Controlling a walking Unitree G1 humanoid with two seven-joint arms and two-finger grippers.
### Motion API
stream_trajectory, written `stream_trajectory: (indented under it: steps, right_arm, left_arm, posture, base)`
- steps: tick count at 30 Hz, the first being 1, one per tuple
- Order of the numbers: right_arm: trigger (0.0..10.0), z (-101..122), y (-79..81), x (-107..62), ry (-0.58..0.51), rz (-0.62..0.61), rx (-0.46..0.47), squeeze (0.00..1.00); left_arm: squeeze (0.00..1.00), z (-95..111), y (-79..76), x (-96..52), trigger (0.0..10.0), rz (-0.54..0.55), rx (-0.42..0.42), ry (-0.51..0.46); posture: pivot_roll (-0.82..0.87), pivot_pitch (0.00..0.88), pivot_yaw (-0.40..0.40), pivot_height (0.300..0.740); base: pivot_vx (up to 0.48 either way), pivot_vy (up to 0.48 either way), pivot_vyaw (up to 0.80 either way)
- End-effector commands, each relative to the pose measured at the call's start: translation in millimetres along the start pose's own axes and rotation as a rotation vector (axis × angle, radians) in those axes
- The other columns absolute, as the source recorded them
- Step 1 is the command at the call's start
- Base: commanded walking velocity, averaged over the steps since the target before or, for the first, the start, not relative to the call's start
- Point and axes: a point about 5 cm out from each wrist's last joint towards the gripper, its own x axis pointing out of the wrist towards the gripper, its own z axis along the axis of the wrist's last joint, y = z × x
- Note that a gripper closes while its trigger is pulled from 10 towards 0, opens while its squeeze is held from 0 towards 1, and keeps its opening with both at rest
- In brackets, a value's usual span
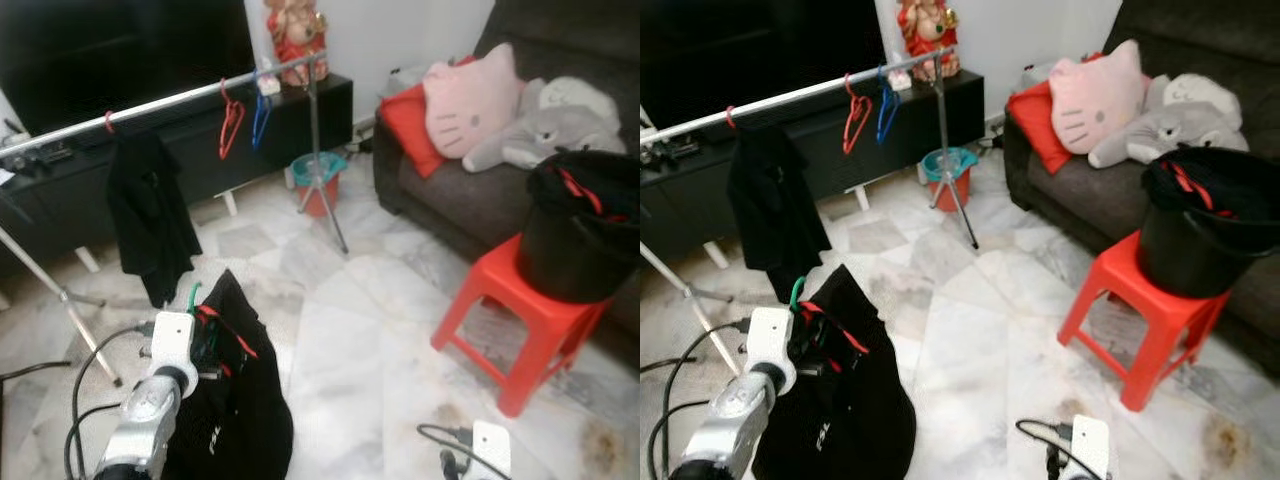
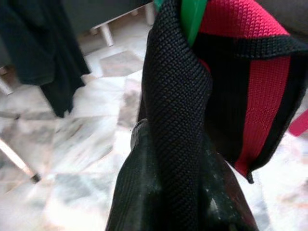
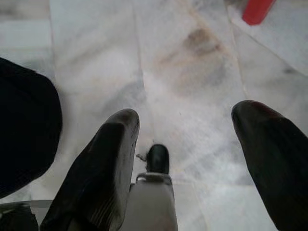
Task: Hang hanger
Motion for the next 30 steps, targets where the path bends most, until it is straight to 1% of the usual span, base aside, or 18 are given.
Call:
stream_trajectory:
  steps: [1,3,4,8,10,14,16,21,23,25,30]
  right_arm:
    - [10.0,-5,-4.1,-1.0,0.019,-0.019,0.01,0.0]
    - [10.0,-10,-14.0,-3.0,0.023,-0.029,-0.004,0.0]
    - [10.0,-10,-15.1,-3.0,0.024,-0.032,-0.001,0.0]
    - [10.0,-6,-13.7,-1.9,0.025,-0.027,-0.012,0.0]
    - [10.0,-9,-13.4,-2.8,0.024,-0.026,-0.014,0.0]
    - [10.0,-11,-13.9,-3.5,0.017,-0.031,0.001,0.0]
    - [10.0,-10,-15.2,-3.2,0.016,-0.032,0.001,0.0]
    - [10.0,-18,-19.8,-5.5,0.04,-0.035,-0.013,0.0]
    - [10.0,-17,-21.7,-5.2,0.046,-0.034,-0.013,0.0]
    - [10.0,-17,-22.4,-5.1,0.05,-0.031,-0.026,0.0]
    - [10.0,-14,-25.7,-4.5,0.052,-0.032,-0.022,0.0]
  left_arm:
    - [0.0,15,1.5,4.1,10.0,0.007,0.023,-0.071]
    - [0.0,13,7.0,3.5,10.0,0.036,0.012,-0.066]
    - [0.0,13,8.0,3.3,10.0,0.043,0.012,-0.065]
    - [0.0,10,6.6,3.0,10.0,0.049,0.011,-0.067]
    - [0.0,8,2.4,3.7,10.0,0.04,0.015,-0.061]
    - [0.0,8,-1.0,4.7,10.0,0.025,0.017,-0.059]
    - [0.0,8,-1.2,5.7,10.0,0.025,0.019,-0.059]
    - [0.0,9,-1.5,8.0,10.0,0.031,0.018,-0.056]
    - [0.0,8,-1.1,8.3,10.0,0.043,0.025,-0.049]
    - [0.0,7,-1.2,8.2,10.0,0.049,0.011,-0.048]
    - [0.0,6,-3.0,8.4,10.0,0.05,0.001,-0.047]
  posture:
    - [0.09,0.0,0.039,0.74]
    - [0.1,0.0,0.032,0.74]
    - [0.1,0.0,0.023,0.74]
    - [0.1,0.0,0.025,0.74]
    - [0.09,0.0,0.035,0.74]
    - [0.07,0.0,0.043,0.74]
    - [0.07,0.0,0.044,0.74]
    - [0.07,0.0,0.044,0.74]
    - [0.07,0.0,0.042,0.74]
    - [0.07,0.0,0.037,0.74]
    - [0.07,0.0,0.029,0.74]
  base:
    - [0.341,0.0,0.0]
    - [0.349,0.0,0.24]
    - [0.352,0.0,0.8]
    - [0.356,0.0,0.8]
    - [0.36,0.0,0.72]
    - [0.363,0.0,0.55]
    - [0.371,0.0,0.48]
    - [0.371,0.0,0.8]
    - [0.375,0.0,0.8]
    - [0.379,0.0,0.8]
    - [0.395,0.0,0.8]
